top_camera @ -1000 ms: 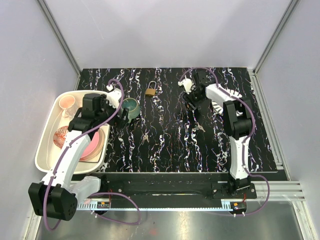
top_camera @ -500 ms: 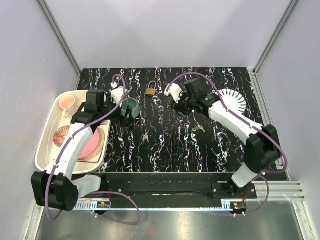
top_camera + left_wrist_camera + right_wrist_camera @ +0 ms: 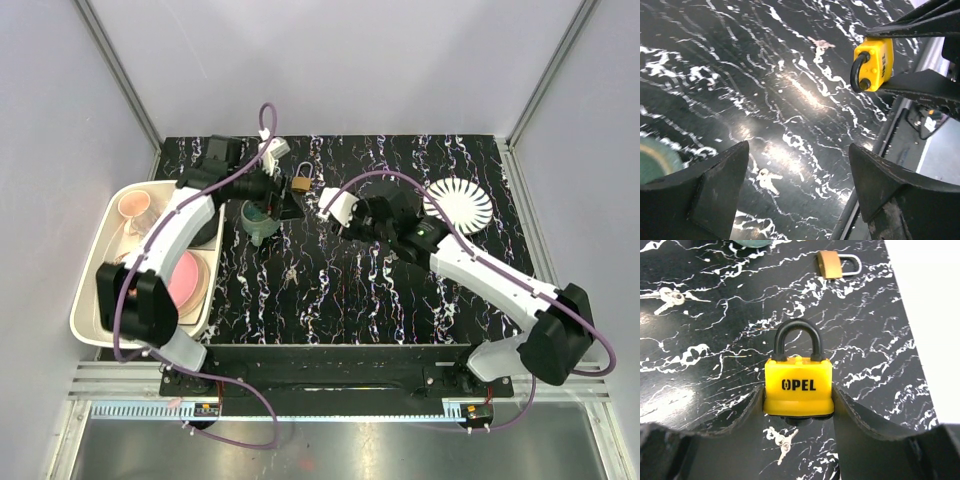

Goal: Unlock with the key

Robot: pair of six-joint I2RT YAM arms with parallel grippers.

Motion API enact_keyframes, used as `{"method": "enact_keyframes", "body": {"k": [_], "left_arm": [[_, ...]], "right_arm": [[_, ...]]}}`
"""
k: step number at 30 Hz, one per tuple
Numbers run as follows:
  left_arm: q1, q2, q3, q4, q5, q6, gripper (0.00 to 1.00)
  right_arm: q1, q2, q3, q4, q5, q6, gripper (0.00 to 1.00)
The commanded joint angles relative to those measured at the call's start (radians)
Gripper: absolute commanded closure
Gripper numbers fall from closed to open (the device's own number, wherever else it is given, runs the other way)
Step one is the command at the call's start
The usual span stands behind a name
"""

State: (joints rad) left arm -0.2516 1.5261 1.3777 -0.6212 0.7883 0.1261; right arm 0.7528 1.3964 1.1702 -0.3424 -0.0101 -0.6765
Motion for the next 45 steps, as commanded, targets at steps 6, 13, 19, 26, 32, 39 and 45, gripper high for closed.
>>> {"method": "enact_keyframes", "body": {"k": [6, 13, 19, 26, 32, 39, 45], "left_arm": [[-0.058, 0.206, 0.182, -0.020, 0.259, -0.123, 0.23], [-0.100, 0.223, 0.218, -0.015, 0.307, -0.154, 0.26], [-0.130, 0.226, 0.199, 0.012, 0.316, -0.174, 0.34], [-0.149, 0.246, 0.208, 0.012, 0.313, -0.177, 0.44], [-0.156, 0.258, 0.201, 0.012, 0.316, -0.174, 0.65], [-0.163, 0.258, 0.204, 0.014, 0.325, -0.172, 0.83], [-0.166, 0.258, 0.207, 0.012, 0.341, -0.166, 1.00]], "right_arm": [[0.006, -0.102, -0.046, 0.164, 0.015, 0.032, 1.00], [0.013, -0.099, -0.069, 0.183, -0.013, 0.046, 1.00], [0.026, -0.091, -0.067, 0.183, -0.014, 0.055, 1.00], [0.045, -0.085, -0.061, 0.172, -0.022, 0.066, 1.00], [0.046, -0.085, -0.063, 0.177, -0.013, 0.064, 1.00], [0.048, -0.089, -0.066, 0.178, -0.016, 0.063, 1.00], [0.048, -0.091, -0.069, 0.180, -0.021, 0.057, 0.97]]}}
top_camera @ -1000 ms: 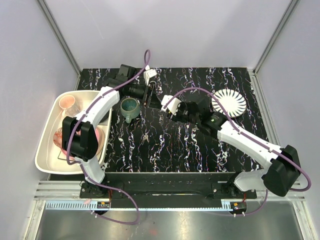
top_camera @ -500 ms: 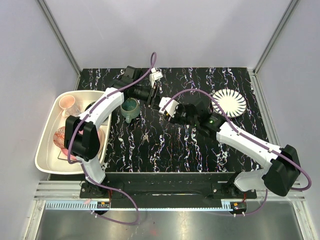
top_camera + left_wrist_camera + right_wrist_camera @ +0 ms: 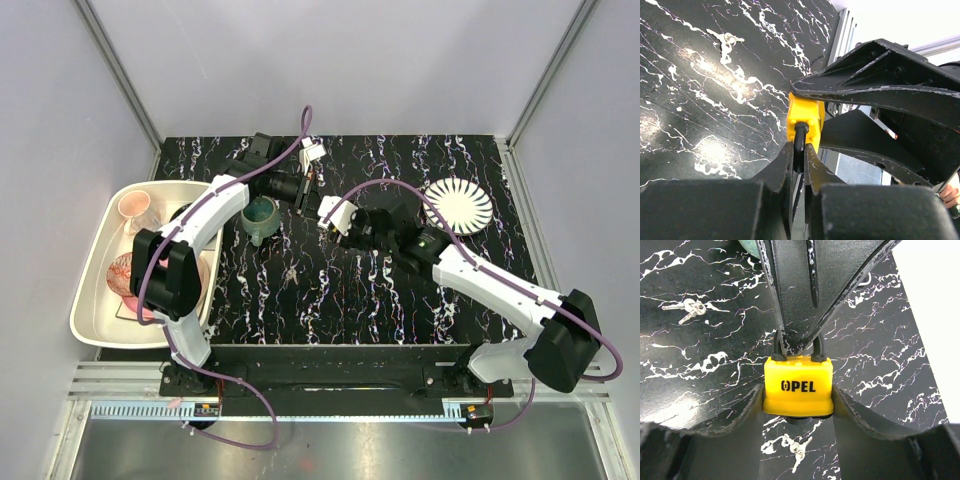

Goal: Unlock with the key

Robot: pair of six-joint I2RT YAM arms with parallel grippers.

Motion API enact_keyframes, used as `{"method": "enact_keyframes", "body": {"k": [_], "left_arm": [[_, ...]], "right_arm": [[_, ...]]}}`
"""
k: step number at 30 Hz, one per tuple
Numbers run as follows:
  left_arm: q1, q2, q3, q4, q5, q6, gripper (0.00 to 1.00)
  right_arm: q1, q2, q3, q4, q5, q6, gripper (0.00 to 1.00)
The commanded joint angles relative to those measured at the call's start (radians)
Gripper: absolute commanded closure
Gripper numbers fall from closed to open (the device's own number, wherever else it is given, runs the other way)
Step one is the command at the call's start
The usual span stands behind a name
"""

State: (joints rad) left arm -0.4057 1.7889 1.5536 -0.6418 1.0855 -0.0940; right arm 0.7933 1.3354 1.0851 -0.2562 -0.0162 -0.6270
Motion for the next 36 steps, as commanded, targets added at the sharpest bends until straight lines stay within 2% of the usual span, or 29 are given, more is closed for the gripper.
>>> {"method": "enact_keyframes", "body": {"k": [1, 4, 5, 9, 10, 17, 23, 29, 36], "left_arm": [[-0.012, -0.003, 0.028, 0.033, 0.048, 0.056, 1.00], [-0.010, -0.016, 0.022, 0.033, 0.060, 0.062, 1.00], [-0.008, -0.025, 0.019, 0.033, 0.060, 0.063, 1.00], [-0.001, -0.051, 0.008, 0.033, 0.057, 0.068, 1.00], [0.004, -0.057, 0.007, 0.033, 0.057, 0.063, 1.00], [0.034, -0.144, -0.056, 0.119, 0.099, -0.012, 1.00], [0.045, -0.174, -0.135, 0.267, 0.140, -0.140, 1.00], [0.050, -0.174, -0.236, 0.549, 0.185, -0.358, 1.00], [0.065, -0.168, -0.288, 0.675, 0.195, -0.464, 1.00]], "right_arm": [[0.007, -0.030, 0.016, 0.094, -0.014, 0.001, 0.93], [0.007, -0.036, 0.025, 0.086, -0.004, -0.003, 0.70], [0.007, -0.039, 0.030, 0.074, -0.004, -0.004, 0.48], [0.006, -0.079, 0.087, -0.058, -0.028, -0.013, 0.16], [0.006, -0.097, 0.110, -0.083, -0.030, -0.019, 0.13], [-0.031, -0.185, 0.082, -0.109, -0.060, -0.037, 0.11], [-0.055, -0.199, 0.004, -0.012, -0.061, -0.037, 0.11], [-0.057, -0.166, -0.025, 0.055, -0.073, -0.010, 0.12], [-0.058, -0.154, -0.050, 0.083, -0.054, -0.027, 0.11]]}}
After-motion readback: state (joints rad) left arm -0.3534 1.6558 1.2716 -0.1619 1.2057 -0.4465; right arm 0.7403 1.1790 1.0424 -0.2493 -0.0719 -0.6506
